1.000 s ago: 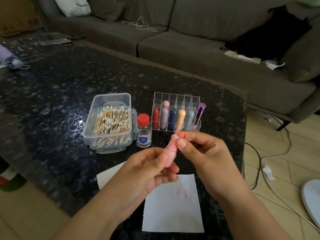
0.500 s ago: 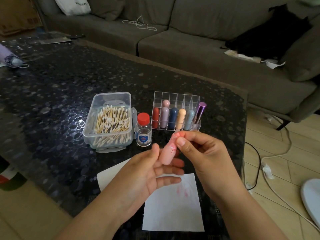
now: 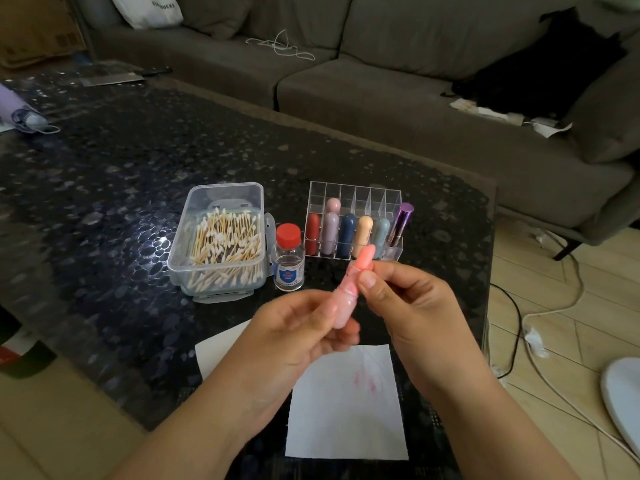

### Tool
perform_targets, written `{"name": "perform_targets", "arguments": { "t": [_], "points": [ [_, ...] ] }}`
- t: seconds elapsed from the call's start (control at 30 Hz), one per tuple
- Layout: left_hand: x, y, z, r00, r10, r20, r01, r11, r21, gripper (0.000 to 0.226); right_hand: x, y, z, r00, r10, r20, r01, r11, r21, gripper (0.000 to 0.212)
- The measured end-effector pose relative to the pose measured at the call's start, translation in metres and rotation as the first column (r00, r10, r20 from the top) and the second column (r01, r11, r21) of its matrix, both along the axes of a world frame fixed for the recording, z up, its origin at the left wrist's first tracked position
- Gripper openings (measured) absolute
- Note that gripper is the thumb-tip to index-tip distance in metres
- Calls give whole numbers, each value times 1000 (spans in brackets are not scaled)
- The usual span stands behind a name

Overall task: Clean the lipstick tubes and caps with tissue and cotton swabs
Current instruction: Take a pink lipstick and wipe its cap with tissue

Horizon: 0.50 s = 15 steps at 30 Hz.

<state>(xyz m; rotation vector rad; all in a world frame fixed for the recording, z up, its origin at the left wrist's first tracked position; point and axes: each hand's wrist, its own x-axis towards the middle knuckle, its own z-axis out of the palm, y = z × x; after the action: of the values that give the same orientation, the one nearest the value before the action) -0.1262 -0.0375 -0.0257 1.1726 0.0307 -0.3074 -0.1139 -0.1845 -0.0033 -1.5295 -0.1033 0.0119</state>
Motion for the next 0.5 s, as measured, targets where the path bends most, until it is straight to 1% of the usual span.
{"name": "perform_targets", "arguments": {
  "t": [0.07, 0.17, 0.27, 0.33, 0.5],
  "points": [
    [1, 3, -2, 998, 30, 47, -33, 997, 63, 27, 0, 0, -1, 1000, -3, -1, 3, 1000, -27, 27],
    [2, 2, -4, 997, 48, 55, -53, 995, 85, 29, 0, 1, -3, 1000, -19, -11, 18, 998, -60, 28],
    [1, 1, -3, 997, 31, 66, -39, 992, 120, 26, 1, 2, -2, 999, -31, -23, 29, 997, -71, 29],
    [1, 1, -2, 996, 14, 88, -28, 988, 150, 25, 1, 3, -1, 999, -18, -29, 17, 998, -59, 27],
    [1, 9, 1, 992, 38, 118, -61, 978, 198, 33, 2, 5, 1, 997, 40, -65, -42, 999, -29, 28]
  ]
}}
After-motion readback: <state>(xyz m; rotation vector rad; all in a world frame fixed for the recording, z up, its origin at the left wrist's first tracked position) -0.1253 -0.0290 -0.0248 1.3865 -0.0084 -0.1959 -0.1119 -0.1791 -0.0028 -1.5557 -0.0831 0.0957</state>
